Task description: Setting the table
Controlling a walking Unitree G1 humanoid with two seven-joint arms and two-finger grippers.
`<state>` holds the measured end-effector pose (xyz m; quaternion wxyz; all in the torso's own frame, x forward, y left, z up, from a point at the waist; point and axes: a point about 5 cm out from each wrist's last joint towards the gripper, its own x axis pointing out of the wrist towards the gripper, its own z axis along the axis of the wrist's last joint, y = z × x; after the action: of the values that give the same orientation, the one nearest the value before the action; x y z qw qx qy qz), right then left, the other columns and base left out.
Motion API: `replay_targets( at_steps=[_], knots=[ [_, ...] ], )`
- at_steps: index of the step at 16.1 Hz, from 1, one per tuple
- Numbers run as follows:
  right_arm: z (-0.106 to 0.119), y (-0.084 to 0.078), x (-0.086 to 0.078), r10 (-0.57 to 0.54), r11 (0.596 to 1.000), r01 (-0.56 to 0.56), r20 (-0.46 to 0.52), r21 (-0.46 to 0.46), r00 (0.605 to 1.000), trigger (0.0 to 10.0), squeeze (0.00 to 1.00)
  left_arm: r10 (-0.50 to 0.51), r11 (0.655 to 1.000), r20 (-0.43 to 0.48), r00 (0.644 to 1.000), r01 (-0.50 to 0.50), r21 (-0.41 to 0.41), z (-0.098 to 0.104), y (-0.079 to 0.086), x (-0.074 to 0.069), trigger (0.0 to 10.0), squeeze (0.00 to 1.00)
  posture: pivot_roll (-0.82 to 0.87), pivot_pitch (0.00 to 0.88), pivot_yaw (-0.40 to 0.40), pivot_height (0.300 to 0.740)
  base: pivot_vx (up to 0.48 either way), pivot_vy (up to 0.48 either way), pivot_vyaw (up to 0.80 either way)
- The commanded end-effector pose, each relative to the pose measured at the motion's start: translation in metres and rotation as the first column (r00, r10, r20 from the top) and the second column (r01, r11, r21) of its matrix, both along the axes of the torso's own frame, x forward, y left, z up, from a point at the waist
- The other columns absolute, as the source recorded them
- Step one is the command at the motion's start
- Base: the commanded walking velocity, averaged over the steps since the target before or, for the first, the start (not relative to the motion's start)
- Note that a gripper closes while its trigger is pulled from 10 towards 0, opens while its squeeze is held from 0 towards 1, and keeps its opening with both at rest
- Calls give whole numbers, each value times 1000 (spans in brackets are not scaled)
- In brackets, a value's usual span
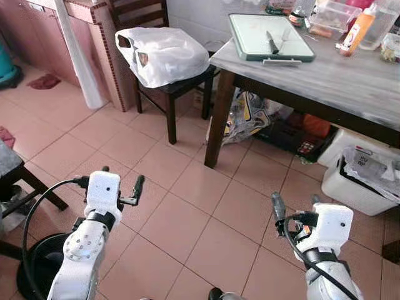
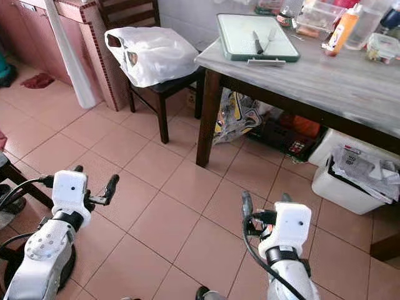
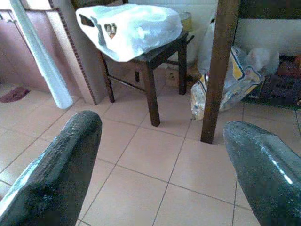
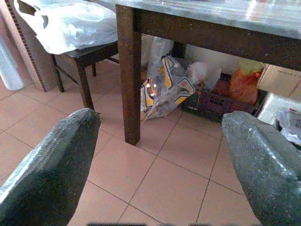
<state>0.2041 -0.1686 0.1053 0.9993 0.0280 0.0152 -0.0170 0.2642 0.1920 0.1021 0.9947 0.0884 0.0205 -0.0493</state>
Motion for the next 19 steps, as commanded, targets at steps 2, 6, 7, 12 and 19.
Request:
replay_targets(
  at_steps=[2,6,7,12,19],
  knots=[
    [-2,-1,-1,-13,1000,13,-10,-8,1000,10000,0,6,1000,9,1000,-6,-12,-1,-1,-1,10000,0,107,150,-79,740,0,0,0],
    [0,-4,2,-30,999,30,-1,-13,1000,10000,0,-16,1000,19,1000,16,-8,-2,-6,5,10000,0,102,136,-76,740,0,0,0],
    [0,-5,2,-40,999,39,-6,-24,999,10000,0,-16,1000,21,1000,16,-7,-2,-7,6,10000,0,102,133,-74,740,0,0,0],
    [0,-5,4,-49,998,48,-12,-47,999,10000,0,-24,1000,22,999,24,-3,-4,-9,8,10000,0,93,126,-75,740,0,0,0],
    [-2,-4,-1,-41,999,41,-17,-31,999,10000,0,-43,999,17,999,43,4,-6,-10,8,10000,0,87,130,-70,740,0,0,0]
  ],
)
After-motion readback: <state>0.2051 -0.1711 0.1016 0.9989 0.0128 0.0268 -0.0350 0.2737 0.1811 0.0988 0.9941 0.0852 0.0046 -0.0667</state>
